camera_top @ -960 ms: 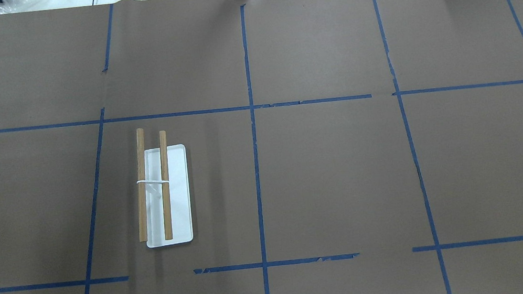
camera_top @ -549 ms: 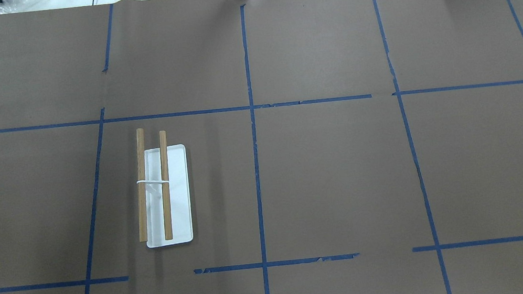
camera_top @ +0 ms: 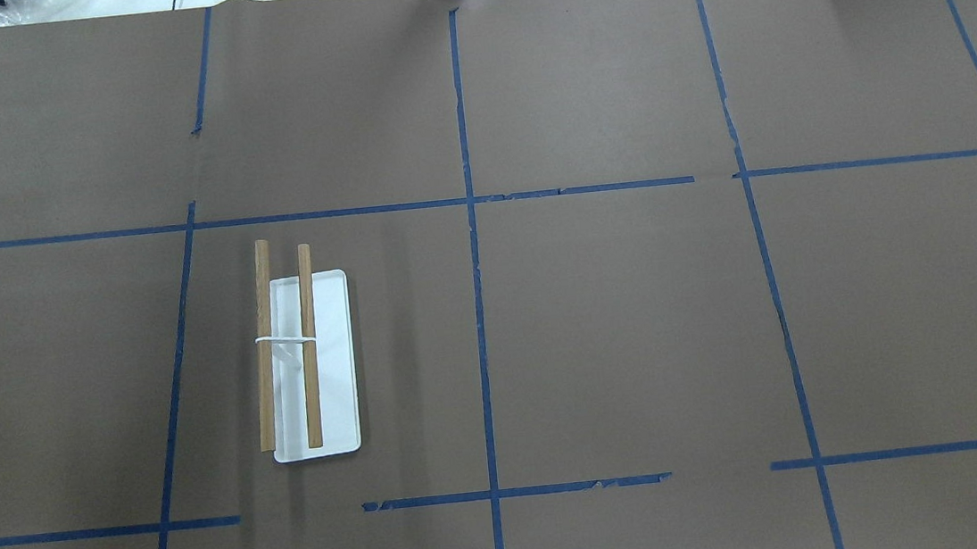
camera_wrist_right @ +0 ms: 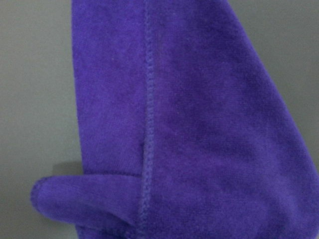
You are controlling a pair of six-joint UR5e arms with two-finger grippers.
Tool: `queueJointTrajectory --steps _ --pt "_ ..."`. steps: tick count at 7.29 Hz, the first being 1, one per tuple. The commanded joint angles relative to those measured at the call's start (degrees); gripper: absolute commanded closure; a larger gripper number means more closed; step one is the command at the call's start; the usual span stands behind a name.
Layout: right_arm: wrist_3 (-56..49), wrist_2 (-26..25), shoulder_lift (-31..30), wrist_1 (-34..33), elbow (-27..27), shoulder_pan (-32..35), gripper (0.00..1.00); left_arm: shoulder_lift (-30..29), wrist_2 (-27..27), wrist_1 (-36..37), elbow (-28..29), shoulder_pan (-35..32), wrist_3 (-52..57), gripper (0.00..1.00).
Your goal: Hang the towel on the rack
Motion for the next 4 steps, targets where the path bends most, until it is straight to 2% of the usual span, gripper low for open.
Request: queueJointTrajectory --steps 1,3,4 --pt "0.05 0.21 0.59 0.1 -1.3 -0.55 0.0 0.12 0.0 -0.08 -0.16 0.0 0.0 0.0" --pt "0.14 0.56 1.11 0.01 -1.47 -0.82 0.0 0.12 0.0 -0.08 -0.16 0.0 0.0 0.0" --pt "0.14 0.56 1.2 0.01 -1.47 -0.82 0.22 0.03 0.0 -0.08 -0.16 -0.09 0.0 0.0"
